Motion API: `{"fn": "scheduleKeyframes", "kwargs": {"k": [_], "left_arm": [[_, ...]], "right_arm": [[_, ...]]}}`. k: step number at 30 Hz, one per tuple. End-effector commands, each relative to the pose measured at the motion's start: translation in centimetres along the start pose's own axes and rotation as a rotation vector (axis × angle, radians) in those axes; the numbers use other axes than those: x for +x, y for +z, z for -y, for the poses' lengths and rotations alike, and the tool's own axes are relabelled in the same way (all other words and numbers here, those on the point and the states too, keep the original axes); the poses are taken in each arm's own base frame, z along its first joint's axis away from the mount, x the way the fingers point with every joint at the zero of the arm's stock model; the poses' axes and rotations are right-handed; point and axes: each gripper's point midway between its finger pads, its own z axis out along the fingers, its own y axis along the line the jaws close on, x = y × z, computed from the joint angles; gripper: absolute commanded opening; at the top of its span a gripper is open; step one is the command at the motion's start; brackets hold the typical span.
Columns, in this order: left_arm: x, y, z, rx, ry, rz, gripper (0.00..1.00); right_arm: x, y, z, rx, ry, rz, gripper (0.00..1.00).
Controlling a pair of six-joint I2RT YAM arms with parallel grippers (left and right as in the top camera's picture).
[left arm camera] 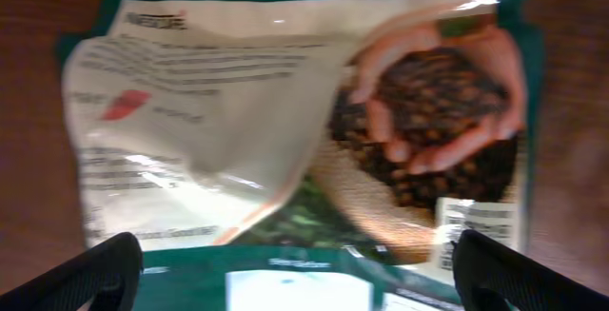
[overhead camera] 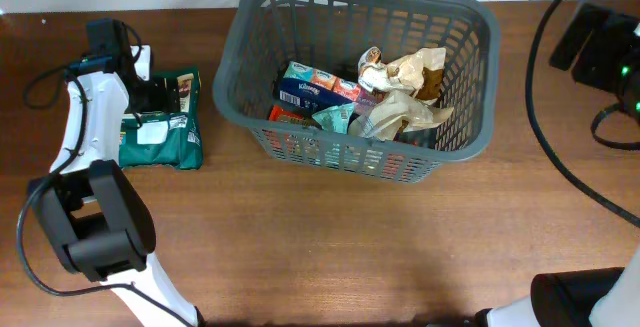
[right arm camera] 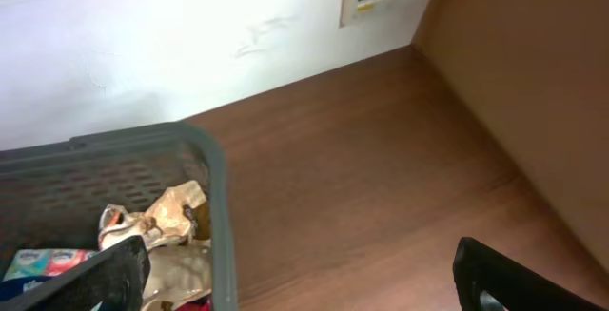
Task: Pack container
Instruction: 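Lower the left gripper onto the coffee bag and grasp it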
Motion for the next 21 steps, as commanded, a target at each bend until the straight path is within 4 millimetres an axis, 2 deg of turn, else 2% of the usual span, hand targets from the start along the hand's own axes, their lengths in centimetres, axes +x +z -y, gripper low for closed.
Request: {"fn": "scheduleKeyframes", "kwargs": {"k": [1, 5, 12, 21], "left_arm": [[-1.4, -1.6, 1.8, 0.111, -0.029, 0.059, 0.99], [-1.5, -1.7, 2.9, 0.174, -0.033, 0.064, 0.99], [-1.1, -1.1, 3.0, 0.178, -0.038, 0.045, 0.99], [1.3, 4.0, 3.6, 0.192, -0.041, -0.079, 0.99]], "right_arm": [[0.2, 0.0, -0.1, -0.016, 0.004, -0.011, 1.00], [0.2, 0.0, -0.1, -0.016, 0.004, -0.011, 1.00], [0.3, 0.0, -0.4, -0.034, 0.005, -0.016, 1.00], [0.3, 0.0, -0.4, -0.034, 0.005, -0.016, 1.00]]}}
